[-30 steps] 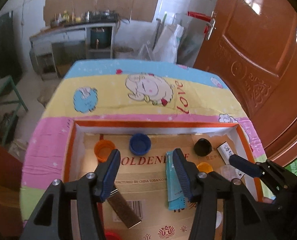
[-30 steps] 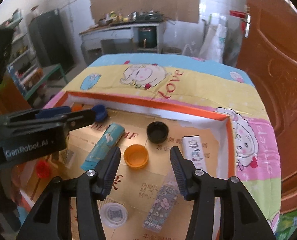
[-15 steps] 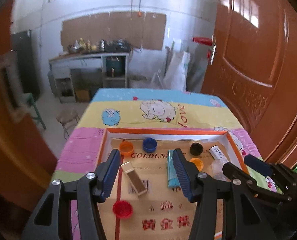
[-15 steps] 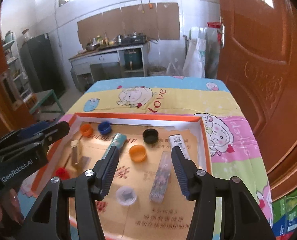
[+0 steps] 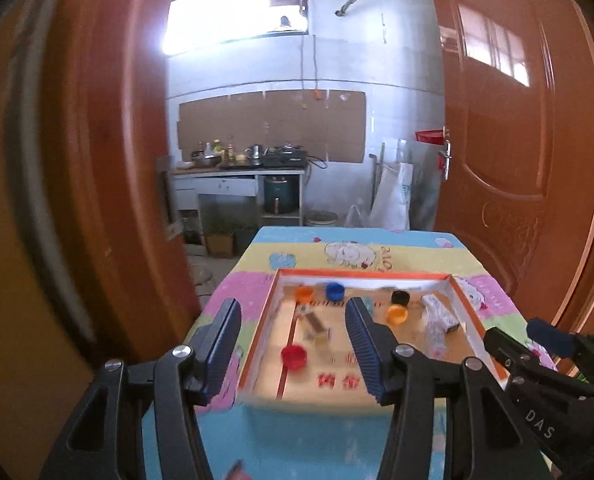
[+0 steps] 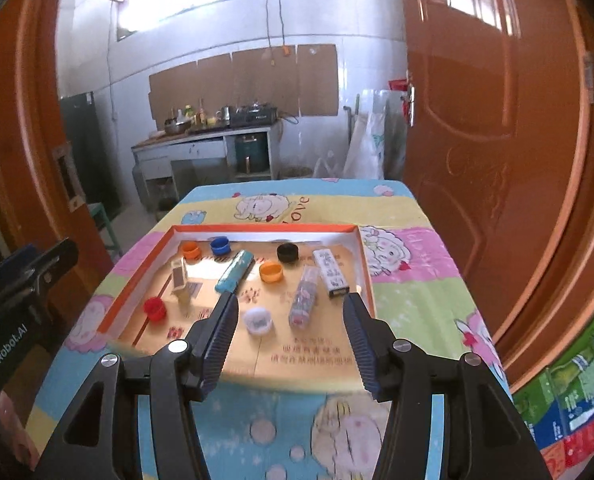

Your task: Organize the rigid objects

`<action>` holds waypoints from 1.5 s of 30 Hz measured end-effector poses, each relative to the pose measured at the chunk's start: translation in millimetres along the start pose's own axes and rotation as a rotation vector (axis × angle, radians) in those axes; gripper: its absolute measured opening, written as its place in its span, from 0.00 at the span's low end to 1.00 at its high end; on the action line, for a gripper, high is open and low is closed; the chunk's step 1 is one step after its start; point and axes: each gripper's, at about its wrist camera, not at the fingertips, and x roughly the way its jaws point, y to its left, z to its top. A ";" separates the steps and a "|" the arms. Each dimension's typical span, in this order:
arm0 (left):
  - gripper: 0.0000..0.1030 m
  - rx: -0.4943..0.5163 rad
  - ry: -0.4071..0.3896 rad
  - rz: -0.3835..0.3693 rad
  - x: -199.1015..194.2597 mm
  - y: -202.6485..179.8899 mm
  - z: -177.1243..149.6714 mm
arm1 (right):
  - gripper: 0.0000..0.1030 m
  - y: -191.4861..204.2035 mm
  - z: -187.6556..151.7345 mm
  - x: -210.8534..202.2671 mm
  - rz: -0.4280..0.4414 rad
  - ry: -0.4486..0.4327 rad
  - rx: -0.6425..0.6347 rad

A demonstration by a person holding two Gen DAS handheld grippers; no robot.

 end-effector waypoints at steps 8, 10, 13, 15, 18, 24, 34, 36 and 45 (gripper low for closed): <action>0.53 -0.007 0.093 -0.071 -32.4 5.5 -42.4 | 0.55 14.1 -45.3 -51.1 -0.013 -0.024 -0.031; 0.53 0.011 0.082 -0.052 -41.7 4.4 -50.1 | 0.55 17.4 -55.6 -63.6 -0.025 -0.037 -0.037; 0.53 0.021 0.076 -0.031 -56.5 4.9 -61.0 | 0.55 21.9 -67.7 -77.6 -0.034 -0.040 -0.041; 0.53 -0.001 0.082 -0.049 -65.8 8.7 -67.4 | 0.55 24.2 -75.2 -86.9 -0.029 -0.042 -0.042; 0.53 -0.018 0.098 -0.104 -76.2 12.3 -76.1 | 0.55 26.7 -87.4 -102.2 -0.031 -0.051 -0.033; 0.53 0.017 0.079 -0.096 -102.4 13.6 -90.5 | 0.55 37.8 -103.4 -118.9 -0.046 -0.046 -0.061; 0.53 0.012 0.045 -0.045 -137.2 23.9 -98.4 | 0.55 52.6 -115.9 -149.8 -0.055 -0.095 -0.092; 0.53 0.031 0.041 -0.031 -140.2 20.6 -98.6 | 0.55 53.3 -115.6 -152.6 -0.053 -0.100 -0.093; 0.53 0.026 0.042 -0.036 -146.4 18.7 -105.0 | 0.55 48.5 -119.3 -162.2 -0.058 -0.112 -0.081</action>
